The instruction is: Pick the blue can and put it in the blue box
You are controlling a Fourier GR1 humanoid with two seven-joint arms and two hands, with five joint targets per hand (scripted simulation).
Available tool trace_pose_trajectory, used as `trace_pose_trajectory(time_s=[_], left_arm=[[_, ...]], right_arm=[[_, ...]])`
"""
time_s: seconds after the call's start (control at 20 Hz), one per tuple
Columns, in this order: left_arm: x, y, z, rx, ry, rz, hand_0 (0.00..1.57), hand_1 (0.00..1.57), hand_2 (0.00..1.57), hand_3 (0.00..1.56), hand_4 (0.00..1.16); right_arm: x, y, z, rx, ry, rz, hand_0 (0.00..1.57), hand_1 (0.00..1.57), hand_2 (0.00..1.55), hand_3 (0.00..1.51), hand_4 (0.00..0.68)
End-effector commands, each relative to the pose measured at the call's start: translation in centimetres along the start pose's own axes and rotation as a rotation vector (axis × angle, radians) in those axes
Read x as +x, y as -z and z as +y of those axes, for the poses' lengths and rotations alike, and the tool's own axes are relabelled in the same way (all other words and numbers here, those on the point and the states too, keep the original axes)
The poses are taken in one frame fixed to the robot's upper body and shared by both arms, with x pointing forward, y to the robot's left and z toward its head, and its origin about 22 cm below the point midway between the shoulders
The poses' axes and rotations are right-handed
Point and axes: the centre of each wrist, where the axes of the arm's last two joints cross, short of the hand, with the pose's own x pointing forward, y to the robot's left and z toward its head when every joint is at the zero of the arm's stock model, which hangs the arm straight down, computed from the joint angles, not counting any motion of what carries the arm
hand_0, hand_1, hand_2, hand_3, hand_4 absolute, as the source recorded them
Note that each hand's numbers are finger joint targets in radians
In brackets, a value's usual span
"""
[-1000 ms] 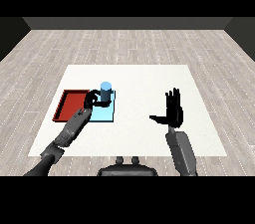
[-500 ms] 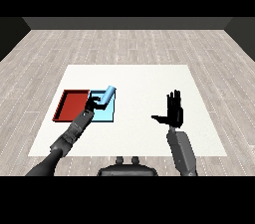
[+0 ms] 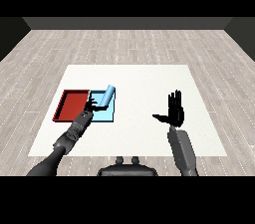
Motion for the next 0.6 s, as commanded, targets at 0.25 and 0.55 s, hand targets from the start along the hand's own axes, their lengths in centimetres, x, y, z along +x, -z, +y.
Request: trace_pose_trajectory(time_s=[0.25,0.55], left_arm=[[-0.2,0.2,0.4,0.058,0.036,-0.024,0.00,0.00,0.00,0.00,0.00],[1.8,0.2,1.0,0.074,-0.190,-0.344,0.00,0.00,0.00,0.00,0.00]], right_arm=[[0.0,0.6,1.4,0.008,0.016,0.000,0.00,0.00,0.00,0.00,0.000],[0.0,0.7,1.7,0.069,0.005,0.009,0.00,0.00,0.00,0.00,0.000]])
